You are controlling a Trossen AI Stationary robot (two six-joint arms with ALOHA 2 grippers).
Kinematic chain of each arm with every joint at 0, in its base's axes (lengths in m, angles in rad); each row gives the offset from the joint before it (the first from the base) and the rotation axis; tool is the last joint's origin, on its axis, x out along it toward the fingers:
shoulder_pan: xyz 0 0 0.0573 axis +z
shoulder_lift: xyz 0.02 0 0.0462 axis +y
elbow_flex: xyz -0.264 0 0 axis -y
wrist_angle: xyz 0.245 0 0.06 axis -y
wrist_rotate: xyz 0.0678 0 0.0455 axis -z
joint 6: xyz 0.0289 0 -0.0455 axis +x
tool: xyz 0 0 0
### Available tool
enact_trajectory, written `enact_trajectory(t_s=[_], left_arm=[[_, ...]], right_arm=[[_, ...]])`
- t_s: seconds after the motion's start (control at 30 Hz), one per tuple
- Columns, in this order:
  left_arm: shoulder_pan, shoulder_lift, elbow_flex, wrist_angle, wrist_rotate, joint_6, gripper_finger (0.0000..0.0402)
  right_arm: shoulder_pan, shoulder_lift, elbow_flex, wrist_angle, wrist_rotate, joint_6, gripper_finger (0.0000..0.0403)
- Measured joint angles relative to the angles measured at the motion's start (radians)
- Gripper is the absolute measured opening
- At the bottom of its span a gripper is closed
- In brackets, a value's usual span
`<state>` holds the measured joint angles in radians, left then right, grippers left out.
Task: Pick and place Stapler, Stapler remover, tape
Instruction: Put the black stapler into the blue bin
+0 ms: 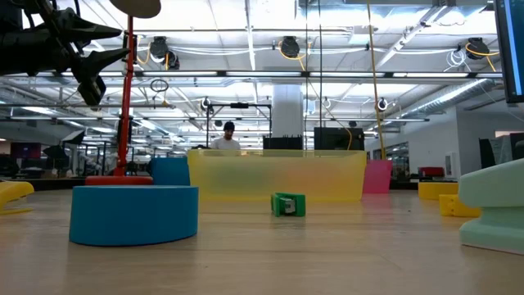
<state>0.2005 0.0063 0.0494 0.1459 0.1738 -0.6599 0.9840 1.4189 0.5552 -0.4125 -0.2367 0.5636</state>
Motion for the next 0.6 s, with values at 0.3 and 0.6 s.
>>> enact_trajectory(t_s=[0.3,0.6], left_arm=[[0.0,0.0,0.0,-0.001,0.0,0.004,0.0134],[0.0,0.0,0.0,-0.001,-0.018,0.011,0.0134]], right_arm=[[0.019,0.035,0.006,-0.082,0.01,0.041,0.0202],[0.019,0.036,0.007,-0.088,0.036,0.149,0.0166]])
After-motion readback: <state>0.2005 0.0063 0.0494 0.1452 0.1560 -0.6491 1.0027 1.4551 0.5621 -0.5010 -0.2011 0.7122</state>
